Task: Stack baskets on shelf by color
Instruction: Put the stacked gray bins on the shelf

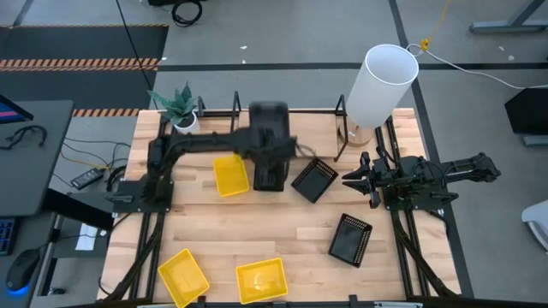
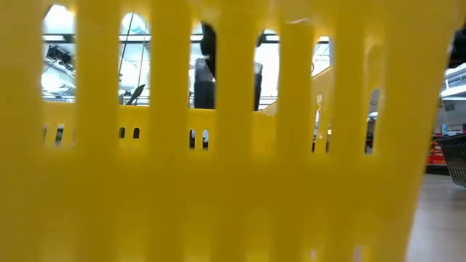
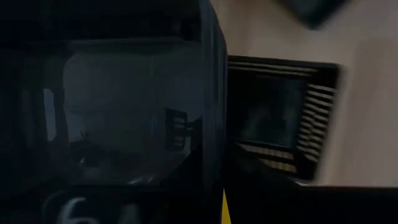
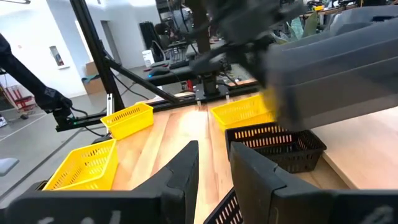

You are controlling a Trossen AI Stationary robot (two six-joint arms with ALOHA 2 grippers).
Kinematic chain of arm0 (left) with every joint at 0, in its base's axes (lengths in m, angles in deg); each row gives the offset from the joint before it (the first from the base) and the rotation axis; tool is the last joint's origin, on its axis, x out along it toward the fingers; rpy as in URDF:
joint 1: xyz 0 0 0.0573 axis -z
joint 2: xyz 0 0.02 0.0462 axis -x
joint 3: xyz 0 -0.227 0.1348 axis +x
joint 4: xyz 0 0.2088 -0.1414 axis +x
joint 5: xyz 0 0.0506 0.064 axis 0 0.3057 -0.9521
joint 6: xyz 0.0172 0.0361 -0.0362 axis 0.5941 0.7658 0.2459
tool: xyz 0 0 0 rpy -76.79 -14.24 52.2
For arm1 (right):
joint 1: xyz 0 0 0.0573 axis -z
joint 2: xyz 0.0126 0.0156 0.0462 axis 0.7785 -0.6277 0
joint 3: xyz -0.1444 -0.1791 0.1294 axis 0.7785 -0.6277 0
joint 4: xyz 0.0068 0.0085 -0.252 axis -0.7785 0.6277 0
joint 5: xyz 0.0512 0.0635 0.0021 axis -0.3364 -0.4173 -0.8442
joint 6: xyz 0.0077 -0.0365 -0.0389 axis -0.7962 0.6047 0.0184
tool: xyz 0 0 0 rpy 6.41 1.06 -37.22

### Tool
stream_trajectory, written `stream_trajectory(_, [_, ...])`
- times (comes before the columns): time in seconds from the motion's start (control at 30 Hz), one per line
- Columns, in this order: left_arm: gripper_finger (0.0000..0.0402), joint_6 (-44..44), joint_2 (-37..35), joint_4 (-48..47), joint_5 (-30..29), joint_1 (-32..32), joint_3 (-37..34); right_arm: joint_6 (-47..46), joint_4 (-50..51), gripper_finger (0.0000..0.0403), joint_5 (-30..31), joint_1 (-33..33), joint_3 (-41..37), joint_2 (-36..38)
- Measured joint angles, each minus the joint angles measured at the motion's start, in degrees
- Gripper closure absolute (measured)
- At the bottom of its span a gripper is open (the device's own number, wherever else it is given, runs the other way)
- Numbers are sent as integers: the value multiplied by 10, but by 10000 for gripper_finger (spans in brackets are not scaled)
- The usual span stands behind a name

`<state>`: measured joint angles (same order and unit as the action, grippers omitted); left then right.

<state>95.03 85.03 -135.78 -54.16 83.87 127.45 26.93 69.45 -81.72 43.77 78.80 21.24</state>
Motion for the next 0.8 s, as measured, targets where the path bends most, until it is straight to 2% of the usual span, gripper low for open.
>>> stream_trajectory(0.2, [378,47,0,22,18,-66,0,0,0,305,0,0,0,0])
stream_trajectory(0.43, [370,72,4,22,85,-113,0,0,0,305,0,0,0,0])
stream_trajectory(0.63, [375,87,14,16,80,-130,-27,0,-1,305,0,0,0,0])
stream_trajectory(0.8, [360,89,14,17,69,-137,-51,0,-6,305,0,0,0,0])
